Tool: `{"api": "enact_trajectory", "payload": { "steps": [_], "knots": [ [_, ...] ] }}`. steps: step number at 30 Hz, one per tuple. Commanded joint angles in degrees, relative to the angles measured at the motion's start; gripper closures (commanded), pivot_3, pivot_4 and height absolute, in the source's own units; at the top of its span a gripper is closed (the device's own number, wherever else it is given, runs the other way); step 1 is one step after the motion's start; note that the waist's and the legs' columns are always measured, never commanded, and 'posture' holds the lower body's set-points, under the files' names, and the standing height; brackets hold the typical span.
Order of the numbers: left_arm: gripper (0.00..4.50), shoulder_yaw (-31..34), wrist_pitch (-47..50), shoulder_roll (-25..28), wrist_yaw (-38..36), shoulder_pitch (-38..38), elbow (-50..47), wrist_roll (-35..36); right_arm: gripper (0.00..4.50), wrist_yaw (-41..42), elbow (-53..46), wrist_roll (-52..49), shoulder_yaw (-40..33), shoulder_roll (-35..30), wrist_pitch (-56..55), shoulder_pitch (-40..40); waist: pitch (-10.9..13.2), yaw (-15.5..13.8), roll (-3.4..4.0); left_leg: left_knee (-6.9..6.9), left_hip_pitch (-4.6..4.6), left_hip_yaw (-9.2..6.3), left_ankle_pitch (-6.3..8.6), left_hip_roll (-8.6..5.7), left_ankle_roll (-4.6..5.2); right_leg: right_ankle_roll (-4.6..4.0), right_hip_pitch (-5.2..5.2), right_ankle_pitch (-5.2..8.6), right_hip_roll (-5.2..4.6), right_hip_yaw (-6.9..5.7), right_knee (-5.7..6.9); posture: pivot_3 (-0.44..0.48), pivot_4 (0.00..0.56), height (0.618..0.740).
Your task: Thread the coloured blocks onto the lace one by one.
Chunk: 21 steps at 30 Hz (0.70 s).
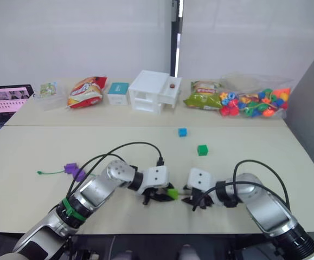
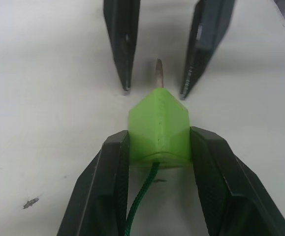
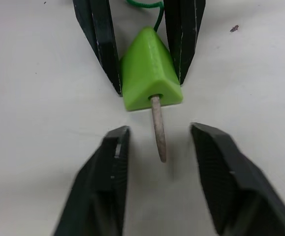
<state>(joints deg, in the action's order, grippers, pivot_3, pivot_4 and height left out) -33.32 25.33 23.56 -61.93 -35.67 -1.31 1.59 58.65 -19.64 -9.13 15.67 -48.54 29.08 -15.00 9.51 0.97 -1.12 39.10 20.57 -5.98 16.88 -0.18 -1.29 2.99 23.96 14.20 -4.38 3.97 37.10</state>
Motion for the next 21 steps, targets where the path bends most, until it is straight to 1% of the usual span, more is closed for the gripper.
{"api": "enact_trajectory", "payload": {
  "steps": [1, 2, 6, 9, 12, 16, 18, 21],
  "knots": [
    [3.18, -0.30, 0.60, 0.62, -0.84, 0.25, -0.87, -0.68, 4.17, -0.15, 1.12, 2.53, 0.07, -1.22, -1.17, -0.45, 0.00, 0.00, 0.00, 0.00, -0.01, 0.00, 0.00, 0.00, 0.00, 0.00, 0.00, 0.00, 0.00, 0.00, 0.00, 0.000, 0.150, 0.740],
    [3.18, -0.24, 0.63, 0.76, -0.96, 0.22, -0.91, -0.65, 4.50, 0.06, 1.27, 2.80, 0.18, -1.44, -1.73, -0.57, 0.00, 0.00, 0.00, 0.00, -0.01, 0.00, 0.00, 0.00, 0.00, 0.00, -0.01, 0.00, 0.00, 0.00, 0.00, 0.000, 0.150, 0.740],
    [3.18, 0.02, 0.81, 1.32, -1.37, 0.20, -1.14, -0.58, 4.50, 1.17, 1.03, 2.04, -0.39, -1.29, -2.94, -0.70, 0.00, 0.02, 0.00, -0.01, -0.05, 0.00, 0.00, 0.00, 0.00, 0.00, -0.03, 0.00, 0.01, 0.00, 0.00, 0.000, 0.150, 0.740],
    [3.18, 1.70, 1.61, 3.50, -1.70, 0.82, -2.66, 0.03, 4.50, 2.49, -0.89, -0.34, -1.51, -0.88, -2.33, -1.42, 0.00, 0.13, 0.00, 0.00, -0.04, 0.00, 0.00, 0.01, 0.00, 0.00, -0.02, 0.00, 0.01, 0.00, 0.01, 0.000, 0.150, 0.740],
    [3.18, 6.20, 2.04, 10.14, -2.70, 4.09, -5.75, 1.26, 4.50, 3.20, -1.85, -1.12, -2.22, -1.19, -1.32, -1.85, 0.00, 0.82, 0.00, -0.03, -0.04, 0.00, 0.00, 0.03, 0.00, 0.00, 0.04, 0.00, 0.04, 0.01, 0.03, 0.000, 0.150, 0.740],
    [3.18, 12.97, -1.84, 21.54, -5.33, 9.37, -5.47, 2.27, 4.50, 3.43, -2.44, -1.71, -3.00, -1.65, -0.69, -1.98, 0.00, 1.80, 0.00, -0.16, -0.12, 0.00, 0.00, 0.11, 0.01, -0.01, 0.10, 0.00, 0.10, 0.02, 0.08, 0.000, 0.150, 0.740],
    [3.18, 16.99, -5.81, 27.56, -5.89, 11.71, -0.61, 1.85, 4.50, 3.39, -2.40, -1.88, -3.15, -1.68, -0.59, -2.13, 0.00, 1.83, 0.01, -0.20, -0.18, 0.00, 0.01, 0.13, 0.01, -0.02, 0.08, 0.01, 0.11, 0.02, 0.08, 0.000, 0.150, 0.740],
    [3.18, 19.53, -13.83, 34.12, -5.98, 13.44, 8.21, -0.94, 4.50, 3.44, -2.01, -1.88, -3.05, -1.60, -0.66, -2.51, 0.00, 1.76, 0.02, -0.22, -0.25, 0.02, 0.01, 0.13, 0.01, -0.02, 0.04, 0.01, 0.10, 0.02, 0.08, 0.000, 0.150, 0.740]
  ]
}}
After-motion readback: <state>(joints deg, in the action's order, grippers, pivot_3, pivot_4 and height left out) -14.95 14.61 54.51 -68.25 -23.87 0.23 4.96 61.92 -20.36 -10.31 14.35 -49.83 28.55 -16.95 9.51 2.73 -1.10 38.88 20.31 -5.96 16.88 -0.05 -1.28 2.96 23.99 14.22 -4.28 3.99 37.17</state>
